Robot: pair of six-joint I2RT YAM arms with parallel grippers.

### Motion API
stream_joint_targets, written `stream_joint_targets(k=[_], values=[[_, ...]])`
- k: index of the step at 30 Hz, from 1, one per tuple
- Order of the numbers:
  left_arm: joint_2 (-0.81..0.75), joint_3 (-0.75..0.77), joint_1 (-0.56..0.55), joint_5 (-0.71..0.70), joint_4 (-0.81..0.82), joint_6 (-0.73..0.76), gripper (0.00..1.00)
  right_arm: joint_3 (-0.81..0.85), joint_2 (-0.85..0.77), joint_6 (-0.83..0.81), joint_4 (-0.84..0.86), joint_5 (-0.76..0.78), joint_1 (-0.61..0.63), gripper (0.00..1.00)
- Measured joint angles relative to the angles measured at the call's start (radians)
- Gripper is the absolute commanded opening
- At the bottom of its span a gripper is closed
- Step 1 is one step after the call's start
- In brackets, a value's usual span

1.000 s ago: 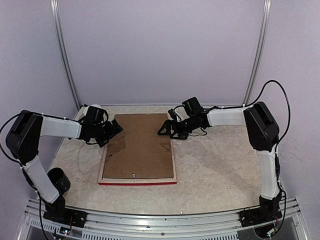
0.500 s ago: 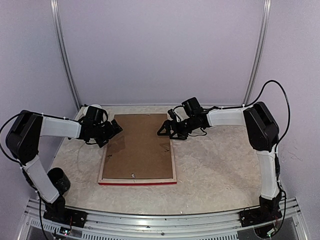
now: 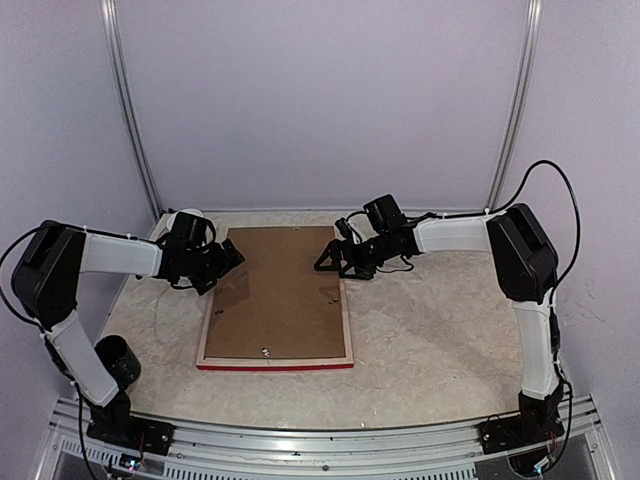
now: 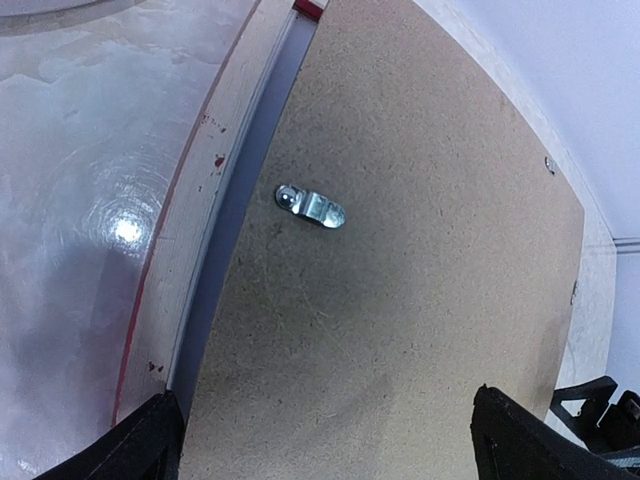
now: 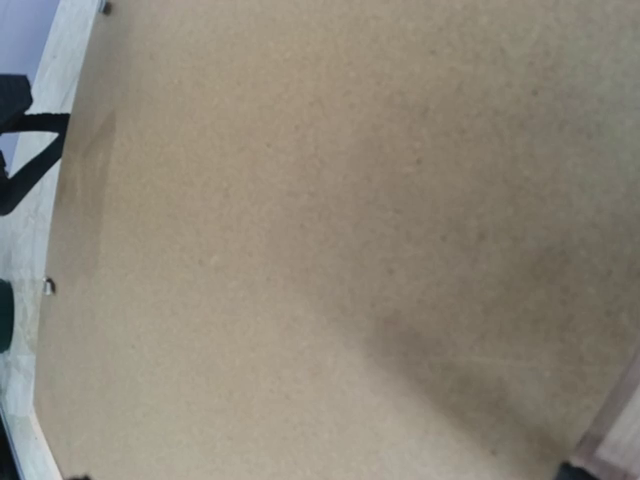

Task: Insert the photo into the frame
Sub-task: Move the backboard to the frame body, then place the backboard on the frame body.

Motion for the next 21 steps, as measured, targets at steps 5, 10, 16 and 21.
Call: stream_joint_targets(k=[5, 10, 16, 21], values=[[-0.003, -0.001, 0.003, -0.001, 0.000, 0.000, 0.99, -0.002, 0.000, 0.007, 0.012, -0.003, 0.000, 0.99], [-0.004, -0.004, 0.003, -0.001, 0.000, 0.000, 0.99, -0.003, 0.000, 0.012, 0.021, -0.003, 0.000, 0.99], [-0.016, -0.018, 0.003, 0.000, 0.002, -0.005, 0.99, -0.010, 0.000, 0.015, 0.035, -0.009, 0.000, 0.99], [-0.017, -0.030, 0.003, 0.004, 0.003, -0.008, 0.99, -0.023, 0.000, 0.017, 0.041, -0.015, 0.002, 0.99]])
